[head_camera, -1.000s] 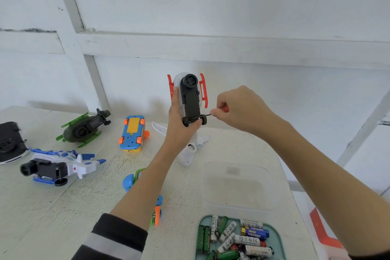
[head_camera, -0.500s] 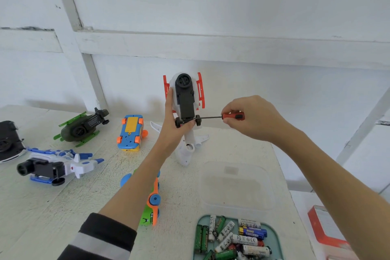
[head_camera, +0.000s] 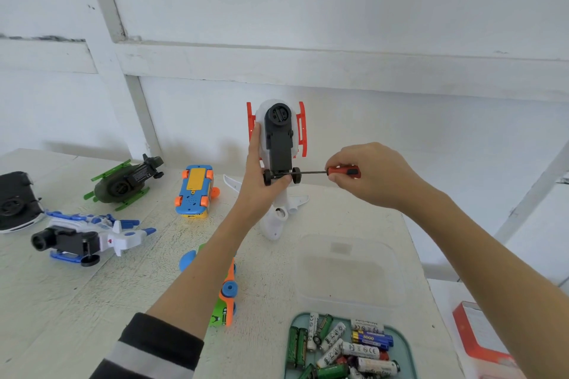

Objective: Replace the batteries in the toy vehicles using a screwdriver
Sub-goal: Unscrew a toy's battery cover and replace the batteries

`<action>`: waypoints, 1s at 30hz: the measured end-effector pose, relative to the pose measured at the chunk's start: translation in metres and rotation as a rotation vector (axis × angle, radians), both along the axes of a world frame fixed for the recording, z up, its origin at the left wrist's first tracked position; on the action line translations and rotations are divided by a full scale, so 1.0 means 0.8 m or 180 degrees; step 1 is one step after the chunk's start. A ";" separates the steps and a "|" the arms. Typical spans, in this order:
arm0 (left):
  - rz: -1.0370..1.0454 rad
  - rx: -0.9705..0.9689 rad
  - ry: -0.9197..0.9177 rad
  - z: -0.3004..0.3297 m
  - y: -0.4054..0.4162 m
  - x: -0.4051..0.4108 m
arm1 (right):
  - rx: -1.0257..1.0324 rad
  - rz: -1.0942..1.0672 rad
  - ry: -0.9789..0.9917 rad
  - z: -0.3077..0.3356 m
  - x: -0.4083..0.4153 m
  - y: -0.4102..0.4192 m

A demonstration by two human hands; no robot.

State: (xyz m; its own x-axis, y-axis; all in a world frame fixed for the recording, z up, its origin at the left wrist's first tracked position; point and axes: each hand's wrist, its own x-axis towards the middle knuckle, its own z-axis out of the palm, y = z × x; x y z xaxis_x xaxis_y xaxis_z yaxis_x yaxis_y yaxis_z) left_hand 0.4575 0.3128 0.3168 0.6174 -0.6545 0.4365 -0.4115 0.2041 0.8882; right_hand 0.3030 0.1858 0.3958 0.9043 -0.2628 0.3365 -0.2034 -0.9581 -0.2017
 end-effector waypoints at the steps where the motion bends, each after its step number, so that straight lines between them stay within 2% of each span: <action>1: 0.0008 -0.0032 -0.0010 0.000 -0.001 -0.001 | -0.0035 0.0004 0.0008 -0.001 0.000 0.000; 10: 0.0104 -0.0069 -0.0028 0.002 -0.001 -0.001 | -0.0287 -0.0009 0.0087 -0.013 0.001 -0.001; 17: 0.0072 -0.0290 0.0262 0.007 -0.002 0.001 | -0.0621 0.0225 -0.0825 -0.035 0.000 0.004; 30: -0.0067 -0.0583 0.0255 0.022 -0.005 0.001 | -0.0809 0.0314 -0.1403 -0.049 -0.001 0.004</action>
State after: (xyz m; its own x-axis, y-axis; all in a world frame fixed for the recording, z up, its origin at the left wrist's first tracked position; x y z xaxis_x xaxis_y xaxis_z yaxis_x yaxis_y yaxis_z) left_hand 0.4586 0.3090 0.3341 0.6419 -0.5818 0.4994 -0.3350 0.3731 0.8652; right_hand 0.3021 0.1886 0.3566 0.6787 -0.0439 0.7331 -0.0577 -0.9983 -0.0063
